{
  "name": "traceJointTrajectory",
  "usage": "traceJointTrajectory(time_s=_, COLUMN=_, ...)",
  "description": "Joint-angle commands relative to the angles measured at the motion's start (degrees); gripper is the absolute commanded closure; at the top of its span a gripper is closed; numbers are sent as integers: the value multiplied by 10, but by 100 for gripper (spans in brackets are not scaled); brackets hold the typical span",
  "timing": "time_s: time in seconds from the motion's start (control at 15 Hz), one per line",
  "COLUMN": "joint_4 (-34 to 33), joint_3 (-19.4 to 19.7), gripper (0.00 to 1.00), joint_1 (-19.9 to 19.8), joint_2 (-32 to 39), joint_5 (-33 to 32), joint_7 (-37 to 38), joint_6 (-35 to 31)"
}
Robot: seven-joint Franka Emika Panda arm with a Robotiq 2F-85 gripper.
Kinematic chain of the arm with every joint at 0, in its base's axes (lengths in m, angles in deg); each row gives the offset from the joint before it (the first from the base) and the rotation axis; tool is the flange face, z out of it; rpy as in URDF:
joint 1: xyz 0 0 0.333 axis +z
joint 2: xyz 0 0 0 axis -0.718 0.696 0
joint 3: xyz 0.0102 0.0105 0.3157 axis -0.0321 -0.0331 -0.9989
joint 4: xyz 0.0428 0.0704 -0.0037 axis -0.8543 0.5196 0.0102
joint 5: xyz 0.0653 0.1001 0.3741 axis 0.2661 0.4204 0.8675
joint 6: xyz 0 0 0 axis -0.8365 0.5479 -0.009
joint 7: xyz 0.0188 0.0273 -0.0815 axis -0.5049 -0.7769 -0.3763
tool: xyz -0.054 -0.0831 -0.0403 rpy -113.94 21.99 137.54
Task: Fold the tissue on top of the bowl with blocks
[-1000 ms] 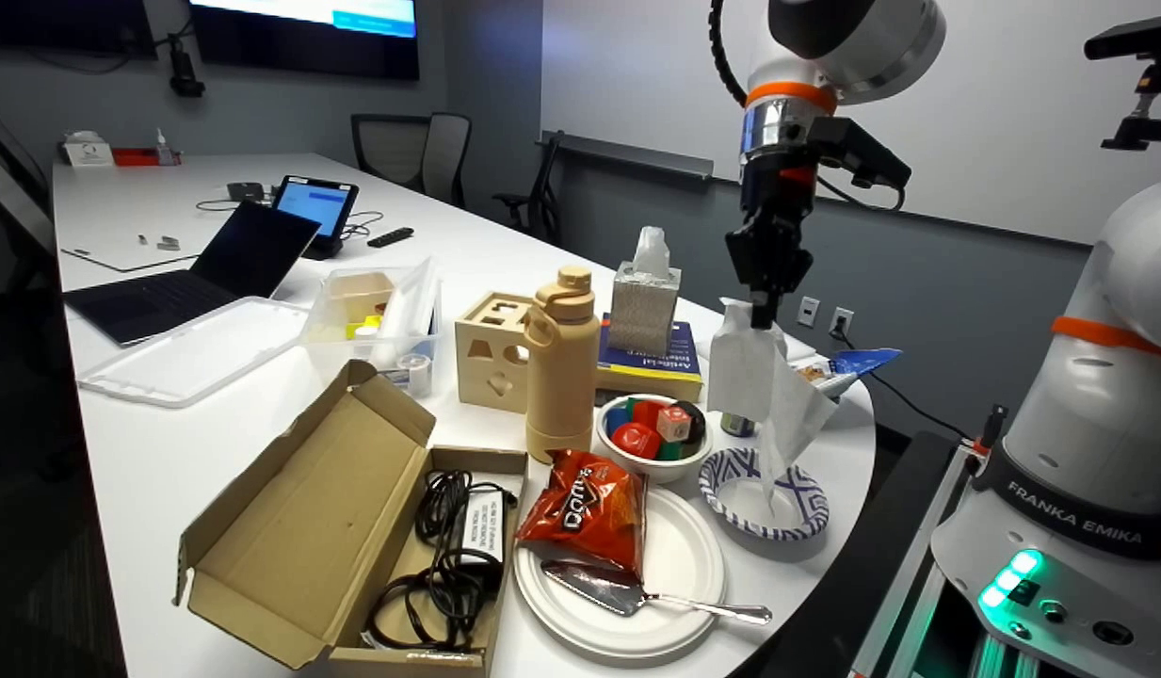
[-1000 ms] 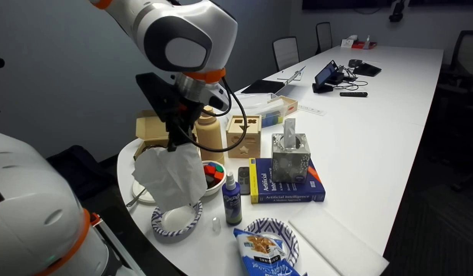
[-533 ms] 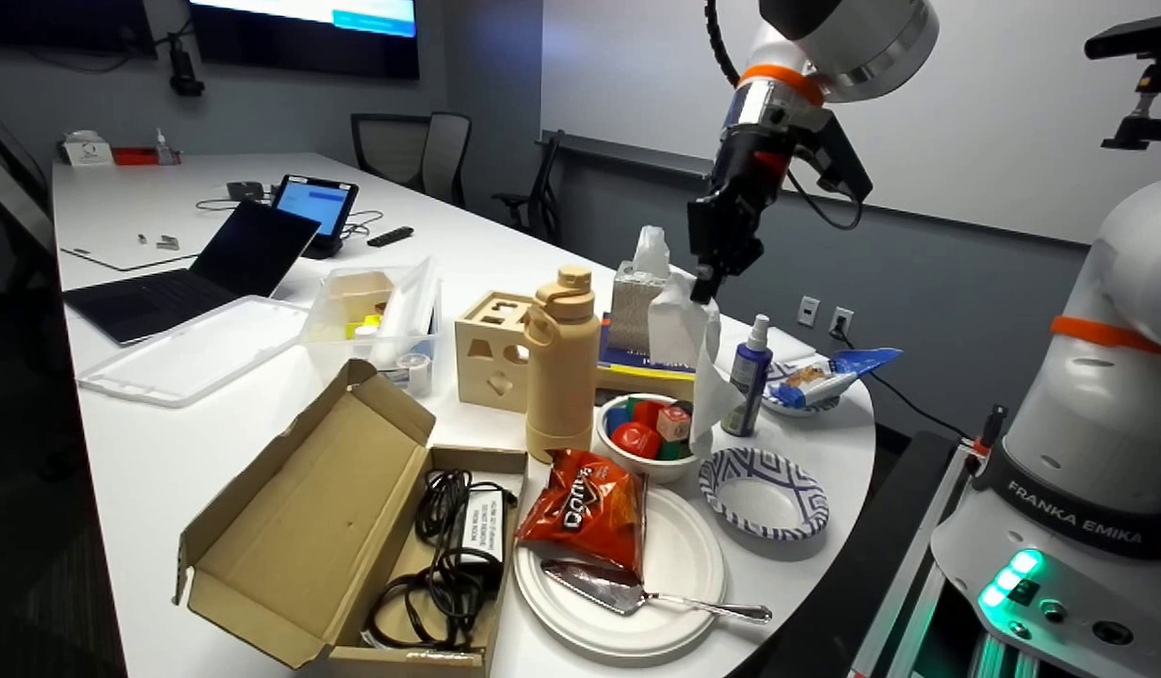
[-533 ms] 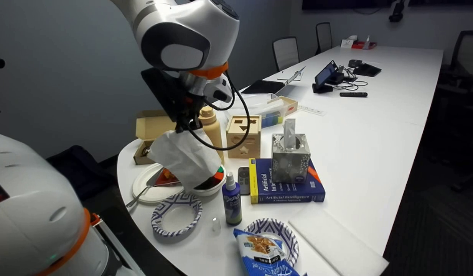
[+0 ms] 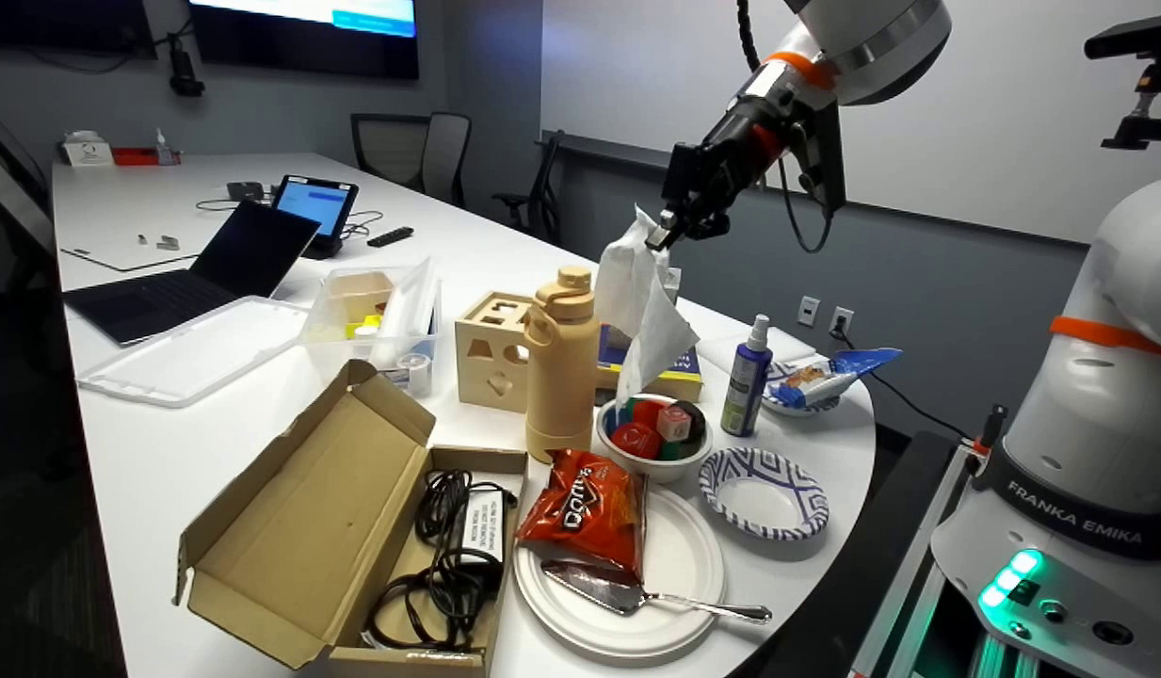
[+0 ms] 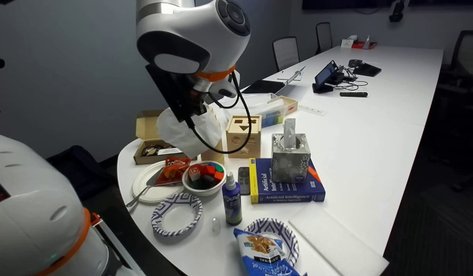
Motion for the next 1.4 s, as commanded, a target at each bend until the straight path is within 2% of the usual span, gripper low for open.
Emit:
traceJointTrajectory(time_s=0.0, joint_4=2, joint_3=17, gripper=100, joint_1=-19, joint_2=14, joint_5=82, joint_7=-70, joint_6=-10)
traceJointTrajectory(time_s=0.27, joint_4=5, joint_3=16, gripper=100, joint_1=-50, joint_2=92, joint_5=129, joint_7=-112, joint_6=-19)
traceJointTrajectory(time_s=0.67, joint_4=10, joint_3=-12, gripper=100, joint_1=-77, joint_2=181, joint_5=118, joint_7=-103, joint_6=-56)
traceJointTrajectory(time_s=0.93, joint_4=10, joint_3=-45, gripper=100, joint_1=-83, joint_2=196, joint_5=39, joint_7=-4, joint_6=-111)
traceJointTrajectory(time_s=1.07, joint_4=10, joint_3=-60, gripper=100, joint_1=-82, joint_2=197, joint_5=-33, joint_7=82, joint_6=-126)
traceJointTrajectory(time_s=1.33, joint_4=8, joint_3=-76, gripper=100, joint_1=-89, joint_2=180, joint_5=-206, joint_7=259, joint_6=-98)
